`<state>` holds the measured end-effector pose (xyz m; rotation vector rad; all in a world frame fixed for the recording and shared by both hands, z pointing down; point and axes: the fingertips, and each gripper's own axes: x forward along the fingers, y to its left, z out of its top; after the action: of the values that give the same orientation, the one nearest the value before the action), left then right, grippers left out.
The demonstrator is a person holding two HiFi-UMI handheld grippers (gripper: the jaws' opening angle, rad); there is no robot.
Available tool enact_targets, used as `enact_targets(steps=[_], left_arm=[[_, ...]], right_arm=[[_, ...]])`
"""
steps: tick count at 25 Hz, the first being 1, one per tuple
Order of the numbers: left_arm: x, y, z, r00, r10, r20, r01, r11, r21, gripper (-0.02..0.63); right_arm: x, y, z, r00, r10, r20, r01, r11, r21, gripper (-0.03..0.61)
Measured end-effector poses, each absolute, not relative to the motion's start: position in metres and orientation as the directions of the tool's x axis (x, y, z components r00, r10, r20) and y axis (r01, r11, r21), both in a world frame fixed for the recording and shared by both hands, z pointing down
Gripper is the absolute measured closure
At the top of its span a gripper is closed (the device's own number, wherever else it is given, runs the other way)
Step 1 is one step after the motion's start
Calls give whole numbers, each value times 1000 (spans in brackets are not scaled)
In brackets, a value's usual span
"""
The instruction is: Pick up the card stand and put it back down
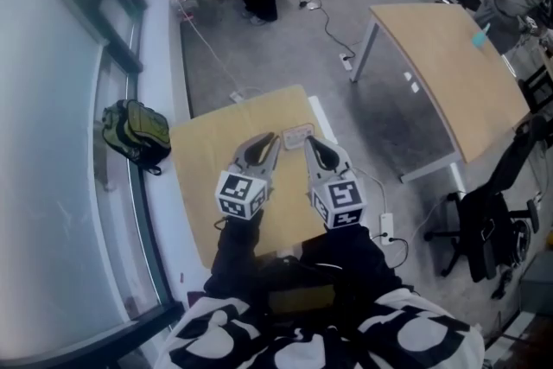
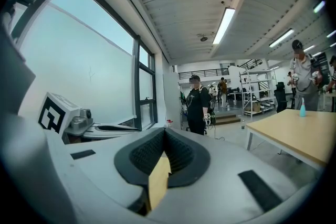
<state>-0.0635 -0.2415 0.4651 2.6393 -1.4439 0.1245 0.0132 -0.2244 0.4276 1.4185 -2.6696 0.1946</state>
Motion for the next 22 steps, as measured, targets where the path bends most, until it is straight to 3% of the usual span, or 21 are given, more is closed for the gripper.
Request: enact_targets(steps=[7,22], left_arm=[[-66,-218,446,462,-882,92,-887,-460,48,606],[-78,-197,438,366,-928,74,-931,-365,33,607]], right_arm=[[4,-214,423,-564,-811,155,-824,565,-45,558],[-15,-196,424,-556,-811,183,-823,567,15,560]])
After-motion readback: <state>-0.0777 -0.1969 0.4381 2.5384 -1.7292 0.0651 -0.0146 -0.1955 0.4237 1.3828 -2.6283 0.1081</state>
